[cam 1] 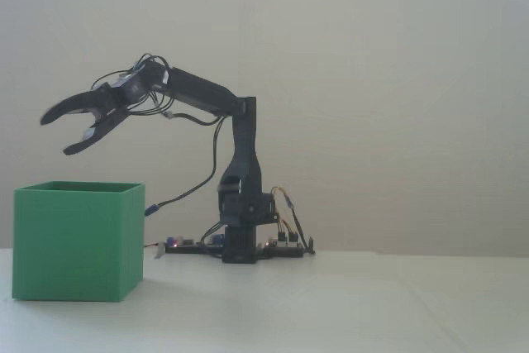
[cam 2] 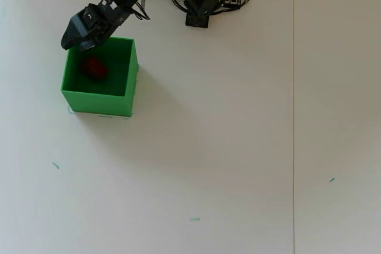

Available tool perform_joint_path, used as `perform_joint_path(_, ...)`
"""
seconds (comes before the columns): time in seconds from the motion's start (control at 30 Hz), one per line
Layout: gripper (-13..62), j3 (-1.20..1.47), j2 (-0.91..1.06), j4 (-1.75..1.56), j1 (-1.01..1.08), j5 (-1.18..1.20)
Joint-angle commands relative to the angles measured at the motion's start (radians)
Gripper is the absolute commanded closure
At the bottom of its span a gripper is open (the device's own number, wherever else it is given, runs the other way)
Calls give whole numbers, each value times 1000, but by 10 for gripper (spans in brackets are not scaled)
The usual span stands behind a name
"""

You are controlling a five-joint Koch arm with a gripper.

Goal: Grasp a red block and put it in the green bin.

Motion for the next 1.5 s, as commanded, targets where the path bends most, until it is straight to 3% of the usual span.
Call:
perform_joint_path(0.0,208,-43,28,-52,12,-5)
perform_joint_path(0.4,196,-40,57,-57,-29,-8)
perform_joint_path(0.63,196,44,178,-57,-104,-6)
perform_joint_path(1.47,176,523,687,77,-758,158)
